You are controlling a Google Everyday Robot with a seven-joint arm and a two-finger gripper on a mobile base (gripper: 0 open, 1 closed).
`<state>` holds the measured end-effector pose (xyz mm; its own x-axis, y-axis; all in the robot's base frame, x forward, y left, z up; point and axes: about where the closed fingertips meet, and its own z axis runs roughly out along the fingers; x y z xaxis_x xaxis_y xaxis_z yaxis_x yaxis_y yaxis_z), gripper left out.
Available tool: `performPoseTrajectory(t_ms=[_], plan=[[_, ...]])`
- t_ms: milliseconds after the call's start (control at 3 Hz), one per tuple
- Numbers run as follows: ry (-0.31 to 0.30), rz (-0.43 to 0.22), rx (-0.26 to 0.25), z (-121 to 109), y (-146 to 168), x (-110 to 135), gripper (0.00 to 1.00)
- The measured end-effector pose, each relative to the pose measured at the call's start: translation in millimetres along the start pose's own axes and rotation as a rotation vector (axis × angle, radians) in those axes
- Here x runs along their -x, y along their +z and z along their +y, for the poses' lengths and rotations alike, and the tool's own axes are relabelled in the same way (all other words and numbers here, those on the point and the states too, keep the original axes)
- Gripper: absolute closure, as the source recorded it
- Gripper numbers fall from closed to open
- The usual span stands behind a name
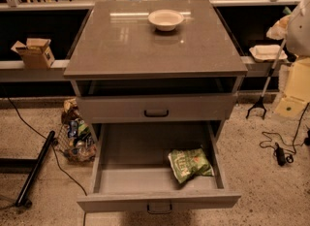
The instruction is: Pick green jalapeno chip bag from middle drawer and place on counter
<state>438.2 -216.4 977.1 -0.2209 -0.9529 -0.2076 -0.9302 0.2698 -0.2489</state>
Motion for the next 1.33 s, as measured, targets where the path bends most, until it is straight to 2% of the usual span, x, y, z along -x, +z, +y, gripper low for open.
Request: performPoseTrajectory(t_ms=[333,667,1000,1333], plan=[[0.0,0.0,0.0,0,0,0,0.0],[0.004,-0.008,0.015,6,28,6,0.0],[0.036,-0.059,0.059,20,94,24,0.0],[0.08,-0.156,0.078,23,160,50,0.0]])
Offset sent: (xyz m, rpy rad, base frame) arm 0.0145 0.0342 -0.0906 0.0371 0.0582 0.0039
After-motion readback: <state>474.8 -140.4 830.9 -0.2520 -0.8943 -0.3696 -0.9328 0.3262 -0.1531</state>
